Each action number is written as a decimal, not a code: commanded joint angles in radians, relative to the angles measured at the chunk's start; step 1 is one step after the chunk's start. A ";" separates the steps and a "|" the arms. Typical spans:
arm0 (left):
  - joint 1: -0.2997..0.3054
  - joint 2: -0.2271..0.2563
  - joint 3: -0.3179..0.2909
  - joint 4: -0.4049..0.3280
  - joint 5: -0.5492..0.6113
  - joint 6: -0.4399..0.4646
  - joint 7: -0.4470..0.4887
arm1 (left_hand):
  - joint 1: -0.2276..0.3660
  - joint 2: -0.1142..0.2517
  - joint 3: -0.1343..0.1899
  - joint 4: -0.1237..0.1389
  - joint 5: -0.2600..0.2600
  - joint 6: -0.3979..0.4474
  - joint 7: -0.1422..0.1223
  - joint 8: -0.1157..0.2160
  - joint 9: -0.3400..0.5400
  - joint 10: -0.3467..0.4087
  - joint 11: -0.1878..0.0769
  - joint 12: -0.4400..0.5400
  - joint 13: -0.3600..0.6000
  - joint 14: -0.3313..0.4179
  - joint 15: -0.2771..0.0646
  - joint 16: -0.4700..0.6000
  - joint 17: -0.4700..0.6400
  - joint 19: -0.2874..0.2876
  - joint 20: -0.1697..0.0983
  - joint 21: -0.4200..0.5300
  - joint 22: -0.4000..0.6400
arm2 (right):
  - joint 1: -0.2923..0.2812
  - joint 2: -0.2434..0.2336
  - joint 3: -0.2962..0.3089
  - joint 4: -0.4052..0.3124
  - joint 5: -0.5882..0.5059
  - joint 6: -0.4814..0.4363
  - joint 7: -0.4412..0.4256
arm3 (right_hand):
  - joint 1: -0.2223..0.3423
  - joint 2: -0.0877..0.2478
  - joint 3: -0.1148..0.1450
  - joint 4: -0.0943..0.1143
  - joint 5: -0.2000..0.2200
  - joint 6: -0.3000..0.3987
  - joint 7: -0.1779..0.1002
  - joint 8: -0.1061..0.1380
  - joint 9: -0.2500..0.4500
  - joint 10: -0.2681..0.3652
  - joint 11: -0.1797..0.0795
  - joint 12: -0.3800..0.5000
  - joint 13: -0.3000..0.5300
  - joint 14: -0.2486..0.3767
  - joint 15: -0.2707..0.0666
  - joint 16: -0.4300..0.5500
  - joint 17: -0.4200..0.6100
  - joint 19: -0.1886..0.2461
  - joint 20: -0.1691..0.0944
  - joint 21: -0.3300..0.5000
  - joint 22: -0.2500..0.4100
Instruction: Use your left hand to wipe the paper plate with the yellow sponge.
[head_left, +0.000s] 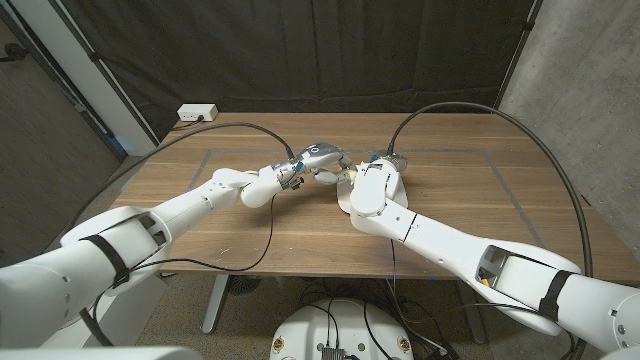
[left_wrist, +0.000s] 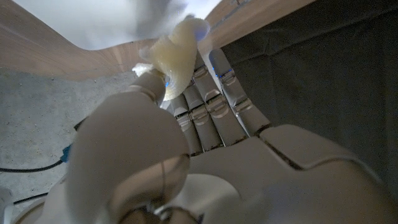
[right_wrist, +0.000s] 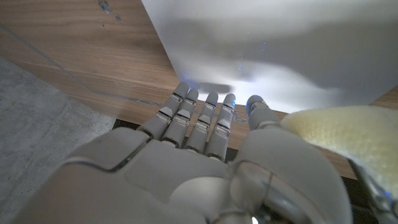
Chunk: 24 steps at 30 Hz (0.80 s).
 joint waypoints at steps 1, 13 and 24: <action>0.070 -0.012 -0.125 -0.025 0.111 0.047 0.374 | 0.028 0.020 0.002 0.002 0.003 0.037 0.023 0.003 0.004 0.034 -0.026 -0.004 0.001 0.006 -0.008 -0.001 0.000 -0.001 -0.084 0.005 0.002 | -0.004 0.002 0.024 -0.009 0.049 0.000 -0.151 | -0.013 0.001 -0.013 0.003 -0.001 -0.050 -0.008 -0.006 0.005 -0.036 -0.007 -0.008 0.003 -0.015 -0.117 0.000 0.005 -0.007 -0.004 0.003 -0.001; 0.089 -0.012 -0.162 -0.025 0.065 0.120 0.374 | 0.027 0.016 0.003 0.002 0.003 0.040 0.021 0.000 0.004 0.039 -0.027 -0.006 0.000 0.010 -0.009 -0.003 -0.001 0.002 -0.087 0.011 0.001 | -0.027 -0.024 0.083 -0.067 0.186 0.000 -0.336 | -0.061 -0.012 -0.048 0.026 -0.004 -0.115 -0.009 0.001 0.005 -0.078 0.002 -0.005 0.003 -0.057 -0.108 -0.002 0.011 -0.029 0.012 -0.001 -0.002; 0.145 -0.037 -0.265 -0.069 0.121 0.256 0.374 | 0.026 0.013 0.004 0.002 0.002 0.038 0.019 -0.005 0.004 0.042 -0.031 -0.008 0.001 0.014 -0.008 -0.005 -0.002 0.004 -0.089 0.016 0.000 | -0.053 -0.072 0.146 -0.152 0.390 0.014 -0.551 | -0.091 -0.020 -0.076 0.035 -0.004 -0.146 -0.003 0.007 0.005 -0.120 0.006 -0.004 0.003 -0.110 -0.106 -0.006 0.007 -0.061 0.019 -0.012 -0.003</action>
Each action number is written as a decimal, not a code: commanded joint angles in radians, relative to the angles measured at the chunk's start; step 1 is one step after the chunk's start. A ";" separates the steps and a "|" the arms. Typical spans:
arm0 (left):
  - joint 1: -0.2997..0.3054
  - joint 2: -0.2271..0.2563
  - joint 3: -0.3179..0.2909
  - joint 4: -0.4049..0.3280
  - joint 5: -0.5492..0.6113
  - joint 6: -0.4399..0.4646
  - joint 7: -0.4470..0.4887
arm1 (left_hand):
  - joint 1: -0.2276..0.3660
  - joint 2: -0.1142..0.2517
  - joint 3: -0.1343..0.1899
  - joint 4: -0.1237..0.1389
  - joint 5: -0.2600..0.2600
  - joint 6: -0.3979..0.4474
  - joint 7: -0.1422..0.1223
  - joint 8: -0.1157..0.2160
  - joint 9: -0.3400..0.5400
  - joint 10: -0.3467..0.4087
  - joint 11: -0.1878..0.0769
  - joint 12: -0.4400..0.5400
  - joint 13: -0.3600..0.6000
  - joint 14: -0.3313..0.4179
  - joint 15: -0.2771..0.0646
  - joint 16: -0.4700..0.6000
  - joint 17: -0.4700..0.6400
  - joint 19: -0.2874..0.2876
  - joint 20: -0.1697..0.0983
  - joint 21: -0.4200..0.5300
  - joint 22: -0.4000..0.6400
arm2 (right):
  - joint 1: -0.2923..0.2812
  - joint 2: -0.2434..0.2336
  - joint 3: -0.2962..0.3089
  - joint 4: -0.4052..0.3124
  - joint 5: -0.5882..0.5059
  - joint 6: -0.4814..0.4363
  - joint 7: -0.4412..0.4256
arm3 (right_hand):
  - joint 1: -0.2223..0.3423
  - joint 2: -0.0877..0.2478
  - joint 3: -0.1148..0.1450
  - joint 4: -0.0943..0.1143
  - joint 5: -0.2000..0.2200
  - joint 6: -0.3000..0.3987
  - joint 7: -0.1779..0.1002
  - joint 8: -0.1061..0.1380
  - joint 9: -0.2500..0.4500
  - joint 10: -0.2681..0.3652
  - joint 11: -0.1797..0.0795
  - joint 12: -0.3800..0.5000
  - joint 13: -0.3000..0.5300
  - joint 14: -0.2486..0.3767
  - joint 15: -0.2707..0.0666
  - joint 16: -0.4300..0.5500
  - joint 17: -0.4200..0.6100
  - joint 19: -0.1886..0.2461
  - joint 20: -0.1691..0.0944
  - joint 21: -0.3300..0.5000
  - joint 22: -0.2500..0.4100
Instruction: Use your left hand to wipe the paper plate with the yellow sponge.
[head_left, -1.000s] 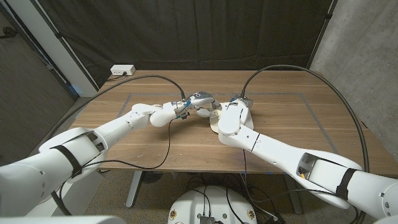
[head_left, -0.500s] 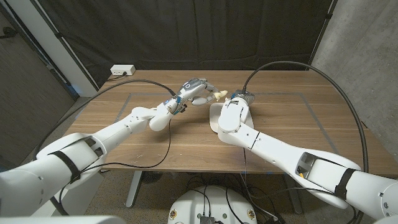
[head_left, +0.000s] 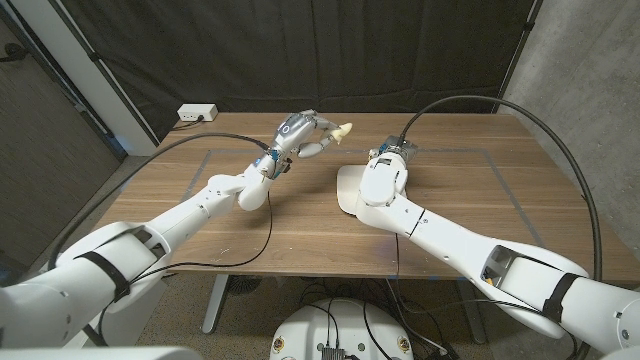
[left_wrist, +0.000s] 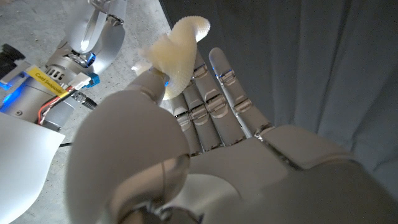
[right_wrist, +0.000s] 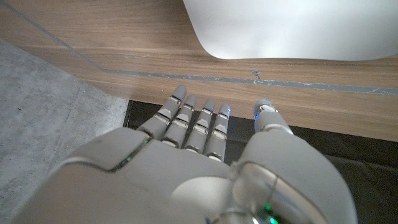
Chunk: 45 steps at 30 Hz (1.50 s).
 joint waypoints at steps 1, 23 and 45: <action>0.038 -0.006 -0.054 -0.036 -0.001 0.138 0.019 | 0.017 0.022 0.005 0.003 0.003 0.027 0.022 0.003 0.004 0.034 -0.032 -0.004 0.007 0.009 -0.005 -0.003 0.005 0.005 -0.089 0.006 0.000 | -0.029 -0.049 0.069 -0.088 0.225 0.016 -0.240 | -0.017 0.000 -0.007 0.008 0.000 -0.010 0.000 0.006 0.005 -0.006 0.006 0.003 0.003 -0.015 -0.109 -0.001 0.000 -0.013 0.002 -0.005 0.002; 0.120 0.057 -0.027 -0.255 -0.433 0.485 -0.235 | 0.019 0.018 0.010 0.000 0.001 0.032 0.028 -0.001 0.006 0.056 -0.032 -0.004 0.002 0.029 -0.006 -0.002 0.003 0.025 -0.086 0.022 -0.001 | -0.222 -0.142 0.318 -0.263 0.649 0.269 -0.592 | -0.132 0.060 -0.027 0.089 0.010 -0.063 0.024 0.008 0.003 -0.036 0.047 0.012 0.003 -0.049 -0.058 0.005 0.000 -0.062 -0.036 -0.023 0.002; 0.151 0.096 -0.091 -0.423 -0.753 0.774 -0.701 | 0.020 0.019 0.019 -0.001 -0.001 0.024 0.051 -0.012 0.009 0.051 -0.005 -0.009 0.004 0.034 -0.001 -0.008 -0.002 0.043 -0.072 0.035 -0.003 | -0.412 -0.152 0.529 -0.267 0.972 0.683 -0.769 | -0.186 0.057 -0.037 0.118 0.011 -0.109 0.057 0.004 0.002 -0.078 0.089 0.008 0.002 -0.099 -0.020 -0.002 -0.006 -0.109 -0.007 -0.041 0.002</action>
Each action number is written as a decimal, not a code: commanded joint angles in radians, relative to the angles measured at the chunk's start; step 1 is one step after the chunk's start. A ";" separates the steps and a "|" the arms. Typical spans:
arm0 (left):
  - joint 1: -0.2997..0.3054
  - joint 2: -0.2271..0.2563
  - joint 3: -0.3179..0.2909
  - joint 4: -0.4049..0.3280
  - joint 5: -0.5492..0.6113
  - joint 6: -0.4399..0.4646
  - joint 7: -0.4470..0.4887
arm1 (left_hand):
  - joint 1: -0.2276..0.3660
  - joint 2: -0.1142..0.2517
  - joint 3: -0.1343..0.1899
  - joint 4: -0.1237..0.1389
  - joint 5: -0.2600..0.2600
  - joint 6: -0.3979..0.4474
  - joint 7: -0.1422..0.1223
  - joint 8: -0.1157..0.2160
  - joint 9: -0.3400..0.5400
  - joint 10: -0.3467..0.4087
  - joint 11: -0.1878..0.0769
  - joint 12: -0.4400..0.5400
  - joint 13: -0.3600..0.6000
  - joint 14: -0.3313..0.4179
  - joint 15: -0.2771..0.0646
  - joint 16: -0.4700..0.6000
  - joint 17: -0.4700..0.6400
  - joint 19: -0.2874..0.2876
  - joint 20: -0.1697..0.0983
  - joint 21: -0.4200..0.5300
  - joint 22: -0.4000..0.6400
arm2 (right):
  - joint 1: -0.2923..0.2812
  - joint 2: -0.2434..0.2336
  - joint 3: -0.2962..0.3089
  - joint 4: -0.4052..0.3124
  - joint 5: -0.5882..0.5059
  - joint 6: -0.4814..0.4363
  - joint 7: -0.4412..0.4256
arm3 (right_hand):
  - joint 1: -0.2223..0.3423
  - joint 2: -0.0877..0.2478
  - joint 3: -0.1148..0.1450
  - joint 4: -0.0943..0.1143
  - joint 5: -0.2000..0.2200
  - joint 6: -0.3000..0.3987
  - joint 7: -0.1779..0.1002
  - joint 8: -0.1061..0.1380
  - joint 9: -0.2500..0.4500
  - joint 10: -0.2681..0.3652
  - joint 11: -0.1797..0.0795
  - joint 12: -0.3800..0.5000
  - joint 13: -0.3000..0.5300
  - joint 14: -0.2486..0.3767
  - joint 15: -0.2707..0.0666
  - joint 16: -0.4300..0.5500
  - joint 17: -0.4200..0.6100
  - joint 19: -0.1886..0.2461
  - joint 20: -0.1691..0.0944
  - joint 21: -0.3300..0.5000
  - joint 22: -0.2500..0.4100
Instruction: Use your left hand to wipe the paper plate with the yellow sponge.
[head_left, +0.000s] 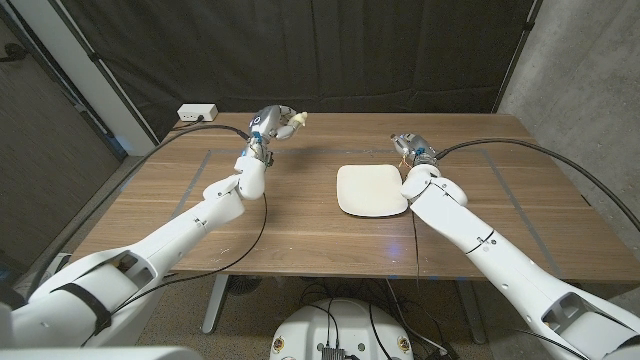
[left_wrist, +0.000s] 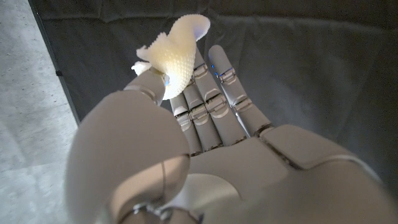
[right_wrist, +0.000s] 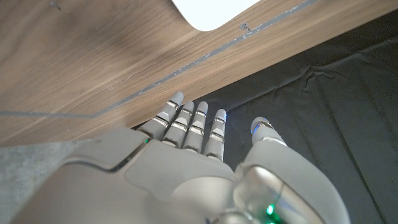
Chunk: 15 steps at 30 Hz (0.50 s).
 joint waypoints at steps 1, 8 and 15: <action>0.003 0.038 -0.006 -0.105 -0.089 0.190 -0.203 | 0.019 0.019 0.012 0.001 0.002 0.027 0.038 -0.002 0.004 0.027 -0.018 0.001 0.004 0.011 -0.005 -0.001 0.000 0.010 -0.069 0.009 0.001 | -0.098 -0.007 0.105 0.008 0.201 0.274 -0.106 | -0.014 -0.004 0.003 0.006 0.007 -0.012 0.005 0.003 0.002 -0.006 0.008 -0.001 0.002 -0.009 -0.019 -0.002 -0.001 -0.007 0.010 -0.006 0.001; -0.026 0.061 0.024 -0.130 -0.089 0.276 -0.307 | 0.020 0.021 0.018 0.001 0.001 0.017 0.049 -0.010 0.006 0.017 -0.010 -0.004 0.005 0.009 -0.003 -0.005 -0.003 0.016 -0.060 0.013 0.000 | -0.118 -0.009 0.121 0.027 0.260 0.363 -0.136 | -0.019 -0.004 0.004 0.007 0.008 -0.024 0.010 0.003 0.002 -0.018 0.013 -0.002 0.002 -0.018 -0.012 -0.003 -0.003 -0.016 0.015 -0.010 0.001; -0.059 0.083 0.060 -0.137 -0.069 0.318 -0.380 | 0.019 0.025 0.024 0.003 0.002 0.004 0.054 -0.017 0.010 0.008 -0.006 -0.009 0.003 -0.001 -0.002 -0.011 -0.005 0.019 -0.055 0.015 -0.001 | -0.139 -0.009 0.135 0.050 0.313 0.461 -0.157 | -0.023 -0.005 0.005 0.008 0.010 -0.040 0.015 0.002 0.002 -0.030 0.017 -0.004 0.002 -0.029 -0.006 -0.004 -0.005 -0.025 0.023 -0.013 0.001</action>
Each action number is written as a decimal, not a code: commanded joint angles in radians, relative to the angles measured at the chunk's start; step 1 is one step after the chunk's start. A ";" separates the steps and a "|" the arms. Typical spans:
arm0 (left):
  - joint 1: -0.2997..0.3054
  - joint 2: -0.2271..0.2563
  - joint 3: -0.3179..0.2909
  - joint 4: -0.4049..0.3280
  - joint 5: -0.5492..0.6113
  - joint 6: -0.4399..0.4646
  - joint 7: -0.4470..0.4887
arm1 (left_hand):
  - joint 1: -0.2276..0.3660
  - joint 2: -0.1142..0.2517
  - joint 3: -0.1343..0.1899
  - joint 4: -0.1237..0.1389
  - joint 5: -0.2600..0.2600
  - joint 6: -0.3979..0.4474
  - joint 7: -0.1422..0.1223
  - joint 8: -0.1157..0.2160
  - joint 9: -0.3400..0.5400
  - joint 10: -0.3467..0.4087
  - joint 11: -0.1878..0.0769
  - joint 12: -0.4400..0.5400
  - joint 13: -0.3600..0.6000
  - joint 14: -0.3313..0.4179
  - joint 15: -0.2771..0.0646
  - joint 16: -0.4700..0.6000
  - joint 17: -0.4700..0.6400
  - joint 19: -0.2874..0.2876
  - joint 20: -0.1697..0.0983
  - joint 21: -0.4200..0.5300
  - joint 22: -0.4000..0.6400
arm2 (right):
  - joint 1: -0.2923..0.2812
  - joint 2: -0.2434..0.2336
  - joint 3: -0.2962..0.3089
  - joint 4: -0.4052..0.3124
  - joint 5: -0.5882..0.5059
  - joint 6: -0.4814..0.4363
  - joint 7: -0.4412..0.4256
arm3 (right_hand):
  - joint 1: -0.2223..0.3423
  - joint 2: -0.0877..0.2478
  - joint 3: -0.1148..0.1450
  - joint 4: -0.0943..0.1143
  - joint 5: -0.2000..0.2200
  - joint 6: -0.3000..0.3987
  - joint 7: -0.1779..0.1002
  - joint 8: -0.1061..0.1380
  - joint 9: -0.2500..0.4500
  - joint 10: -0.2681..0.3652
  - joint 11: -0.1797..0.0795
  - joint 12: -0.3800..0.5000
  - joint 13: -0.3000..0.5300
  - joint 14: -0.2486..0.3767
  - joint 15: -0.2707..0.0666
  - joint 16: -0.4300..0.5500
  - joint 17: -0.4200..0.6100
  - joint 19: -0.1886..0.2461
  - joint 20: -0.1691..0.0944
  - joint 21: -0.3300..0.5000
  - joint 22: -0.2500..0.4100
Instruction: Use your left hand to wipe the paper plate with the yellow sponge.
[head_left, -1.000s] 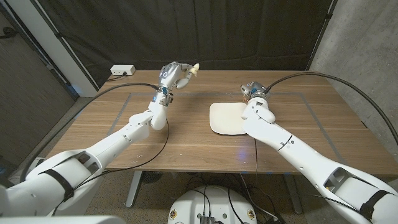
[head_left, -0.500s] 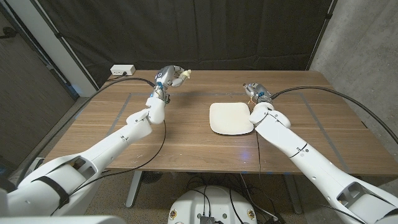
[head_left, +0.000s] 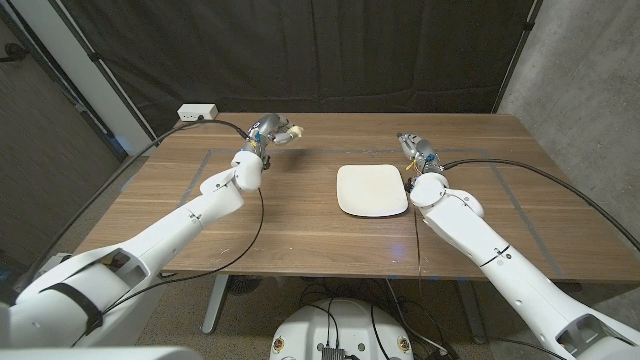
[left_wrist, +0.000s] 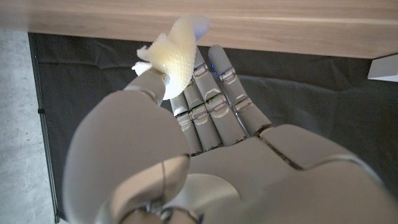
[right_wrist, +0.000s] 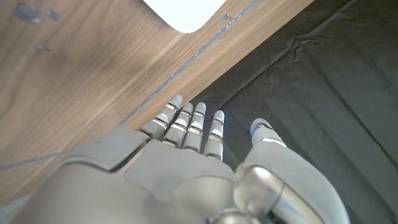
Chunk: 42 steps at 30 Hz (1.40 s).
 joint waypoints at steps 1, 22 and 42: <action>-0.052 0.042 0.054 -0.037 0.006 0.115 -0.165 | 0.018 0.025 0.015 0.008 0.006 0.019 0.036 -0.009 0.005 0.006 -0.006 -0.003 0.003 -0.003 -0.001 -0.004 0.001 0.007 -0.049 0.008 0.000 | -0.045 -0.007 0.037 0.033 0.112 0.185 -0.044 | -0.011 0.000 0.003 0.006 0.006 -0.013 0.002 0.002 0.002 -0.009 -0.001 -0.004 0.002 -0.010 -0.004 -0.004 -0.001 -0.009 0.005 -0.003 0.001; -0.091 0.070 0.072 -0.038 -0.040 0.095 -0.307 | -0.198 -0.087 -0.042 0.109 0.012 -0.248 0.016 -0.170 -0.006 -0.324 0.063 -0.055 -0.096 -0.289 0.087 -0.093 -0.113 -0.068 0.100 -0.103 -0.007 | -0.030 -0.030 0.011 0.053 0.160 0.213 -0.075 | -0.023 -0.007 0.002 0.006 0.010 -0.045 0.007 0.004 0.002 -0.035 0.007 -0.003 0.003 -0.024 0.012 -0.001 -0.004 -0.026 0.016 -0.010 0.002; 0.010 0.041 -0.044 -0.026 -0.175 -0.115 -0.145 | -0.357 -0.061 -0.157 0.188 0.021 -0.997 -0.040 -0.172 -0.016 -1.037 0.118 -0.035 -0.149 -1.051 0.294 -0.084 -0.166 -0.570 0.183 -0.415 0.006 | -0.020 -0.048 -0.004 0.061 0.181 0.226 -0.076 | -0.008 -0.017 0.005 -0.016 0.013 -0.057 0.011 0.008 0.001 -0.039 0.009 0.002 0.003 -0.028 0.018 0.000 -0.009 -0.026 0.017 -0.011 0.002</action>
